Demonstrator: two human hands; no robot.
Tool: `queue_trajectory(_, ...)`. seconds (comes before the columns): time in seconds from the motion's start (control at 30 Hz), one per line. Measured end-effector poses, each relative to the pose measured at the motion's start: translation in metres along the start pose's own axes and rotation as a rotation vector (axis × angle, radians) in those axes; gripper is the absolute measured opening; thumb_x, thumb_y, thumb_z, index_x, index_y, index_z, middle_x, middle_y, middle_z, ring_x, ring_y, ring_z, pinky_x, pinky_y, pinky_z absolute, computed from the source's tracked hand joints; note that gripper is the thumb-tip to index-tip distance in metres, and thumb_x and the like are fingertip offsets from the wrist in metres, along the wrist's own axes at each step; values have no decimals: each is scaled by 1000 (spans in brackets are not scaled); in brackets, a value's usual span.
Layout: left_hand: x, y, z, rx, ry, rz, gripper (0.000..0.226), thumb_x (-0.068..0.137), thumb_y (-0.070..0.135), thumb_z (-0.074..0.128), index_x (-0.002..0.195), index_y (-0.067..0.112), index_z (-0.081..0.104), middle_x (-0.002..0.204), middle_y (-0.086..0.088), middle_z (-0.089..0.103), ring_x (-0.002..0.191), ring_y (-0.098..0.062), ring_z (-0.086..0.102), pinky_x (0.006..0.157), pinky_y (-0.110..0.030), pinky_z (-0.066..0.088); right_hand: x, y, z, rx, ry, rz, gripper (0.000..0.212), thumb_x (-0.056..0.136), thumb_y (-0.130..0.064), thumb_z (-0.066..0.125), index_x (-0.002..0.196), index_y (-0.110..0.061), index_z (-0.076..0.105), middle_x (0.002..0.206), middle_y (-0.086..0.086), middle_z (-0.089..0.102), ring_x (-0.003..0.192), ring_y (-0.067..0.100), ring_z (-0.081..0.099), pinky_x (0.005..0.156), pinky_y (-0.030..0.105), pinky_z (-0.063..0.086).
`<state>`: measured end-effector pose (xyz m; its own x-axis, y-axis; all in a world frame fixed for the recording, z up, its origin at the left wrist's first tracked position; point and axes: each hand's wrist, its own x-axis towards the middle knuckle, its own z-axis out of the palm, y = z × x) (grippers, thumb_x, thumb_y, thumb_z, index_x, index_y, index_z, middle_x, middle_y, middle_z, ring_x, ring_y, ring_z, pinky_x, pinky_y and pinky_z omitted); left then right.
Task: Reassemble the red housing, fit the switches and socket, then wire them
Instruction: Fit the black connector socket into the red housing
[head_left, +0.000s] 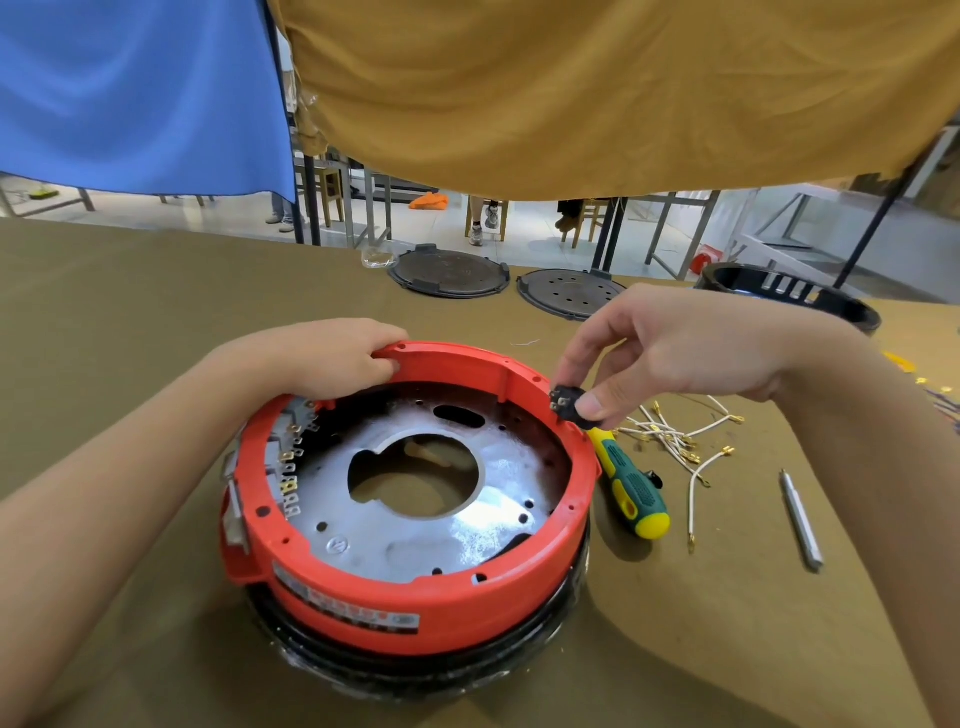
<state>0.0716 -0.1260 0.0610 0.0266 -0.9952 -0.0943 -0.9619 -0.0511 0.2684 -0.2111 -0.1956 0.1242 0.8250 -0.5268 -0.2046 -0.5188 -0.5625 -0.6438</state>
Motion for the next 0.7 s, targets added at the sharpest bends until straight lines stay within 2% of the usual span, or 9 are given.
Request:
queue_trajectory(0.1, 0, 1, 0, 5, -2, -6, 13, 103, 22, 43, 96, 19, 54, 90, -2, 59, 71, -13, 54, 61, -27, 39, 1, -1, 1, -28, 20, 12, 20, 81, -14, 79, 99, -17, 73, 79, -6, 77, 75, 15, 75, 67, 15, 54)
queue_trajectory(0.2, 0, 2, 0, 8, 1, -7, 13, 103, 21, 43, 98, 18, 55, 90, -3, 59, 72, -13, 54, 59, -26, 39, 3, -3, 5, -83, 61, 17, 22, 77, -21, 82, 97, -22, 73, 78, -2, 77, 75, 11, 74, 76, 24, 49)
queue_trajectory(0.3, 0, 2, 0, 5, 5, -7, 13, 103, 21, 43, 98, 18, 55, 89, -2, 59, 74, -13, 55, 59, -25, 38, 5, -7, 8, -188, 83, 15, 25, 75, -27, 84, 97, -26, 73, 78, -14, 75, 75, 7, 73, 82, 33, 51)
queue_trajectory(0.37, 0, 3, 0, 6, 4, -7, 13, 103, 20, 43, 97, 18, 55, 90, -2, 59, 75, -14, 55, 62, -27, 40, 4, -9, 8, -217, 92, 7, 26, 74, -25, 85, 97, -27, 73, 79, -24, 72, 75, 4, 72, 79, 31, 52)
queue_trajectory(0.47, -1, 4, 0, 9, 6, -7, 13, 102, 20, 44, 94, 18, 54, 86, -2, 58, 74, -18, 54, 66, -31, 40, 4, -9, 7, -222, 94, 13, 28, 72, -24, 86, 96, -30, 73, 78, -27, 71, 74, 1, 71, 75, 29, 49)
queue_trajectory(0.57, -1, 4, 0, 1, 2, -16, 13, 103, 20, 43, 97, 17, 55, 83, 0, 57, 69, -15, 53, 62, -29, 40, 6, -7, 7, -238, 90, 15, 27, 71, -29, 87, 94, -34, 73, 78, -19, 74, 74, 0, 70, 76, 29, 49)
queue_trajectory(0.7, -1, 4, 0, 19, -3, -16, 13, 103, 22, 44, 99, 19, 56, 90, 0, 60, 81, -18, 57, 78, -36, 45, 5, -2, 5, -128, 70, 17, 22, 76, -27, 83, 96, -32, 76, 84, -1, 78, 78, 8, 74, 81, 29, 50)
